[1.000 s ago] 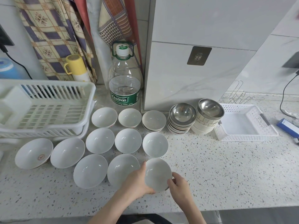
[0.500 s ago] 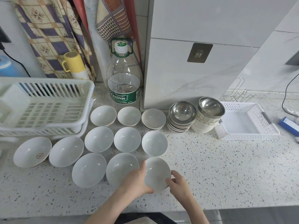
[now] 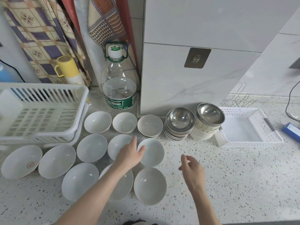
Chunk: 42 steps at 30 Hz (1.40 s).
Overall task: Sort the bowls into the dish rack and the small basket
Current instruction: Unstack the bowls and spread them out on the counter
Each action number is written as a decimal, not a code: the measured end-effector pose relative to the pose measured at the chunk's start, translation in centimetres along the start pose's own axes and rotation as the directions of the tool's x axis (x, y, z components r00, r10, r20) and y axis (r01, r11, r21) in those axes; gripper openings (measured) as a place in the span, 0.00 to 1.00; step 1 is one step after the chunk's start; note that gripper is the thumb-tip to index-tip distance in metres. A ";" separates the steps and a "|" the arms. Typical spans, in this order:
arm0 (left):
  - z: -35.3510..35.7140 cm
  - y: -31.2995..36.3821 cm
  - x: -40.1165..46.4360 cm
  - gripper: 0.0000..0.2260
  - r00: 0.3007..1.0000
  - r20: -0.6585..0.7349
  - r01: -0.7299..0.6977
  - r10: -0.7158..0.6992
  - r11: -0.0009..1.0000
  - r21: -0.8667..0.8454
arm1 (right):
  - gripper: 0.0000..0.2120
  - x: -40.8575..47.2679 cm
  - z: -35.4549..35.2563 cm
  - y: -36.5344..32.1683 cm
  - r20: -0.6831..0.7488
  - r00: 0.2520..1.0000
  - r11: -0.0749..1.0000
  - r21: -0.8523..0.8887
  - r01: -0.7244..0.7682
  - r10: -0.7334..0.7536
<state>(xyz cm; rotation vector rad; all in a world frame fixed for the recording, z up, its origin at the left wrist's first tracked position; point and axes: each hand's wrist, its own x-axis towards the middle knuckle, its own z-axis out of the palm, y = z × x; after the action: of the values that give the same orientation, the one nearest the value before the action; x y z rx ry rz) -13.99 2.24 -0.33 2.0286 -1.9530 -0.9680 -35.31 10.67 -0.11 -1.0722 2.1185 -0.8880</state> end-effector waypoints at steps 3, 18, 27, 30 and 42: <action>-0.8 1.3 3.3 0.27 0.999 -0.034 0.035 -0.037 0.996 -0.077 | 0.21 2.7 -0.7 -1.9 -0.046 0.999 0.999 0.036 -0.012 0.014; 0.1 2.2 9.3 0.16 0.987 0.018 0.162 -0.163 0.957 -0.240 | 0.31 9.1 -0.6 -7.4 -0.097 0.993 0.997 0.009 -0.071 0.071; -0.3 2.4 9.9 0.22 0.989 -0.001 0.137 -0.146 0.932 -0.336 | 0.32 9.3 -0.5 -7.5 -0.049 0.996 0.988 0.137 -0.072 0.079; -0.7 2.4 9.8 0.22 0.992 0.001 0.116 -0.124 0.930 -0.349 | 0.31 9.1 -0.4 -7.4 -0.053 0.996 0.978 0.201 -0.060 0.072; -3.7 3.0 6.7 0.23 0.986 -0.128 0.027 -0.109 0.853 -0.521 | 0.30 4.5 -2.7 -9.6 -0.203 0.971 0.945 0.272 0.182 -0.128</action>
<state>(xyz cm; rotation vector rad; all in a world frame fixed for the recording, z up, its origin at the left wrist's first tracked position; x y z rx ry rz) -14.89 -5.63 1.95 1.7993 -1.3536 -1.1616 -35.30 3.33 8.00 -1.0472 1.9847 -1.3731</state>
